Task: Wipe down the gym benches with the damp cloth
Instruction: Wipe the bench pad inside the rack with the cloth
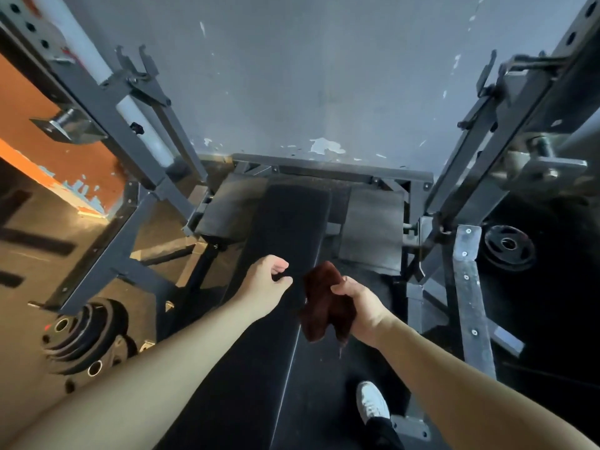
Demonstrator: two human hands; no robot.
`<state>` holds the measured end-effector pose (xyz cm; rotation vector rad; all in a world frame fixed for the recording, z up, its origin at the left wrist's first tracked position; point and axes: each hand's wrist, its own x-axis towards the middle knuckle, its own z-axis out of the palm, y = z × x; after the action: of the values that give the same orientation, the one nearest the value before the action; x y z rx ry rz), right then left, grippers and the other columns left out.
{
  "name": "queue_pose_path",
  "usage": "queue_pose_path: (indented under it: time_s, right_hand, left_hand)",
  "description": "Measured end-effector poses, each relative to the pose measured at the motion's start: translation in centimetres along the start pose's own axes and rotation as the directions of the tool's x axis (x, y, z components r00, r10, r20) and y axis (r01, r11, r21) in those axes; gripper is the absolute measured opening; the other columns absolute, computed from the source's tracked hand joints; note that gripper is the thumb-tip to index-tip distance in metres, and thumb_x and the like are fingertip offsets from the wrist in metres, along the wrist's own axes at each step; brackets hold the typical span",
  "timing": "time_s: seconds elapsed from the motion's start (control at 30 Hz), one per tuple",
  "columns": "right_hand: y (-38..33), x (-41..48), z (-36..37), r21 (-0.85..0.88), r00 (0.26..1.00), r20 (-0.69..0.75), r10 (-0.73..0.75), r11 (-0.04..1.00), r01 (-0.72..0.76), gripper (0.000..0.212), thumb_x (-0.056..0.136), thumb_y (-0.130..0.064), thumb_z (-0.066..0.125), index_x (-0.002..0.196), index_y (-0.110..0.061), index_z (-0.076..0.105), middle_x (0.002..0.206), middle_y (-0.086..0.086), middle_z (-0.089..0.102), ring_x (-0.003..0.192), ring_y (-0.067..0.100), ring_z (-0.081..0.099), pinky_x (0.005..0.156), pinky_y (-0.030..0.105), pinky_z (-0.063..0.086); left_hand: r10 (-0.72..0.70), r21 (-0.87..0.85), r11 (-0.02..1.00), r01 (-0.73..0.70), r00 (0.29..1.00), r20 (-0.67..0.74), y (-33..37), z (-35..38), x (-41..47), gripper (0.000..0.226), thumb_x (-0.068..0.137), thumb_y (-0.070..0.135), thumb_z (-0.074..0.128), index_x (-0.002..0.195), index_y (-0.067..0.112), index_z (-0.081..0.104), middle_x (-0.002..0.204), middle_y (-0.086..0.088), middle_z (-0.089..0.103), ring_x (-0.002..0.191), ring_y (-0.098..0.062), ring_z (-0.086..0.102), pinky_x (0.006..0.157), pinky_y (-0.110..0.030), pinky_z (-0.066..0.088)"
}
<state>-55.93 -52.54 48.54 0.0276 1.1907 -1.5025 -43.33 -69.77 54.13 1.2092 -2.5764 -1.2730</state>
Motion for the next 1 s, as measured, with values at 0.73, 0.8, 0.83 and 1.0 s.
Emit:
queue_pose_path:
  time_s: [0.73,0.8,0.83,1.0]
  right_hand:
    - [3.6,44.3,-17.1,0.001,0.816,-0.378,-0.437,0.881,0.473,0.017,0.091,-0.028,0.060,0.106,-0.019,0.063,0.106,0.009,0.072,0.099,0.030,0.068,0.092,0.043,0.056]
    - [3.2,45.5,-17.3,0.016,0.792,-0.408,-0.454,0.864,0.503,0.009,0.098,-0.021,0.057,0.105,-0.020,0.062,0.104,0.005,0.069,0.095,0.023,0.066,0.084,0.036,0.054]
    - [3.0,46.3,-17.7,0.018,0.779,-0.420,-0.465,0.854,0.519,0.010,0.100,-0.019,0.056,0.106,-0.019,0.063,0.103,0.004,0.069,0.093,0.021,0.065,0.084,0.035,0.053]
    - [1.4,49.0,-19.0,0.031,0.761,-0.441,-0.476,0.839,0.543,0.023,0.100,-0.017,0.056,0.107,-0.007,0.076,0.105,0.018,0.075,0.093,0.027,0.069,0.083,0.032,0.055]
  left_hand:
    - [0.097,0.649,0.761,-0.002,0.989,-0.111,-11.4,24.1,35.4,0.058,0.102,0.042,0.052,0.154,0.021,0.039,0.155,-0.008,0.040,0.143,-0.033,0.029,0.111,-0.047,0.034]
    - [0.067,0.710,0.704,-0.003,0.996,-0.062,-11.8,24.4,36.4,0.063,0.103,0.047,0.049,0.159,0.026,0.031,0.160,-0.008,0.032,0.147,-0.035,0.023,0.114,-0.049,0.029]
    - [0.047,0.746,0.666,-0.005,0.998,-0.034,-12.0,24.5,36.9,0.065,0.102,0.051,0.047,0.160,0.027,0.027,0.162,-0.008,0.028,0.148,-0.036,0.020,0.115,-0.050,0.028]
    - [-0.047,0.829,0.558,-0.042,0.996,0.082,-11.6,23.7,38.6,0.073,0.102,0.058,0.042,0.163,0.030,0.015,0.167,-0.008,0.018,0.153,-0.039,0.008,0.118,-0.052,0.022]
